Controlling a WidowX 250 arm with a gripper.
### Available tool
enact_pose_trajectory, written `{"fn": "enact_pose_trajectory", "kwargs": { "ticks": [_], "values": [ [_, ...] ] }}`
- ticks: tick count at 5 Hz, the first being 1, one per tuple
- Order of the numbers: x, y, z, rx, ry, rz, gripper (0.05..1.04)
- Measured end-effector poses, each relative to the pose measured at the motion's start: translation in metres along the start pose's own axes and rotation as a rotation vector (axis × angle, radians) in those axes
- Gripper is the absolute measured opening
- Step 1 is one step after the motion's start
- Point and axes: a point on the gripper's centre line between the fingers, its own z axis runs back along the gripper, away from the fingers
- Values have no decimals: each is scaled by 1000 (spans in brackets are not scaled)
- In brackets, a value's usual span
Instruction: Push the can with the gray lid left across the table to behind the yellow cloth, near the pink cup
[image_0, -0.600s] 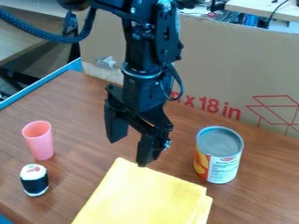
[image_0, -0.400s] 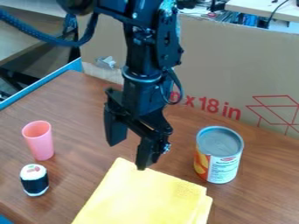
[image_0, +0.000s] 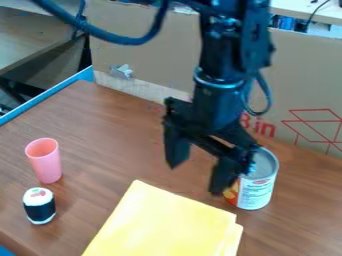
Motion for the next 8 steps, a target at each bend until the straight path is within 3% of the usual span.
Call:
{"fn": "enact_pose_trajectory", "kwargs": {
  "ticks": [1,2,3,5,7,8],
  "values": [
    [14,-23,-12,-19,44,5,1001],
    [40,-46,-21,-77,7,-14,1001],
    [74,-72,-31,-95,-22,-129,1001],
    [102,-83,-50,-62,-80,-76,1001],
    [102,-71,-59,-45,-46,-26,1001],
    [92,-33,-78,18,9,60,1001]
  ]
}}
